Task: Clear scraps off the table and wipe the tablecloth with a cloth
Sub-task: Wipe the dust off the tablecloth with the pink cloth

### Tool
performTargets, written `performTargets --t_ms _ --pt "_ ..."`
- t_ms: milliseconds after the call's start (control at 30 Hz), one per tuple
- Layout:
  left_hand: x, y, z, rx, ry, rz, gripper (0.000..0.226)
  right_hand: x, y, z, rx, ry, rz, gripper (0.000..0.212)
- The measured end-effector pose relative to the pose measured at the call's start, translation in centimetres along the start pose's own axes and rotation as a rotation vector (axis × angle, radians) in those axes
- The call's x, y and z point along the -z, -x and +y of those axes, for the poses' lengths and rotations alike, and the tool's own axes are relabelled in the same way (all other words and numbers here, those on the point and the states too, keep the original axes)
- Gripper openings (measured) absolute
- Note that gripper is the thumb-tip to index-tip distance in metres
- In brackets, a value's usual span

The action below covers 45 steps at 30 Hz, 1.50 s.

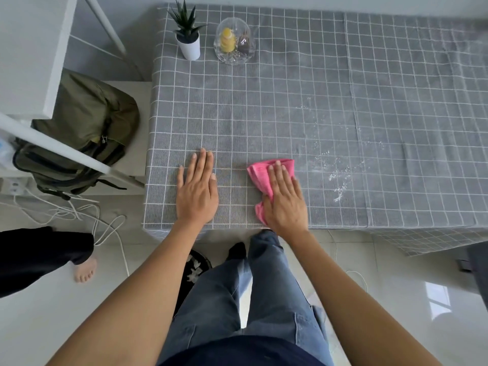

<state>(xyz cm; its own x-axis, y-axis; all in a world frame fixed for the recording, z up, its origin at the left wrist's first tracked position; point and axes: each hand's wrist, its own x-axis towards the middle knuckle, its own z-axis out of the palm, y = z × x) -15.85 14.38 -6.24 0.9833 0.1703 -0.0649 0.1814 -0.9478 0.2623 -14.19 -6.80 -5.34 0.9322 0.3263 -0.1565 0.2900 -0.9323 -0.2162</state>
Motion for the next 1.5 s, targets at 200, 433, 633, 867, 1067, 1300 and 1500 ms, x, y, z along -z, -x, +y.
performTargets --t_ms 200,433,633,867,1067,1300,1500 --pt "0.0 0.0 0.0 0.001 0.0 0.007 0.053 1.5 0.5 4.5 -0.214 -0.024 0.048 0.063" --pt "-0.1 -0.1 0.2 0.015 -0.009 0.0 0.054 0.6 0.4 -2.1 -0.142 -0.038 0.019 0.065" --pt "0.0 0.0 0.0 -0.005 -0.03 0.008 0.056 -0.3 0.9 -5.5 0.076 -0.093 -0.029 0.064" --pt "0.0 0.0 0.1 -0.001 -0.01 -0.007 0.055 0.3 1.2 1.2 -0.059 0.054 -0.021 0.064" --pt "0.0 0.8 0.4 0.006 -0.019 -0.003 0.055 1.1 1.4 2.2 -0.288 -0.062 0.069 0.066" --pt "-0.2 2.5 0.4 -0.024 -0.04 -0.016 0.056 -0.3 1.9 -6.2 0.015 0.006 -0.071 0.077" --pt "0.2 2.6 0.2 -0.015 -0.026 -0.021 0.055 0.6 2.2 -2.8 0.015 -0.031 -0.058 0.075"
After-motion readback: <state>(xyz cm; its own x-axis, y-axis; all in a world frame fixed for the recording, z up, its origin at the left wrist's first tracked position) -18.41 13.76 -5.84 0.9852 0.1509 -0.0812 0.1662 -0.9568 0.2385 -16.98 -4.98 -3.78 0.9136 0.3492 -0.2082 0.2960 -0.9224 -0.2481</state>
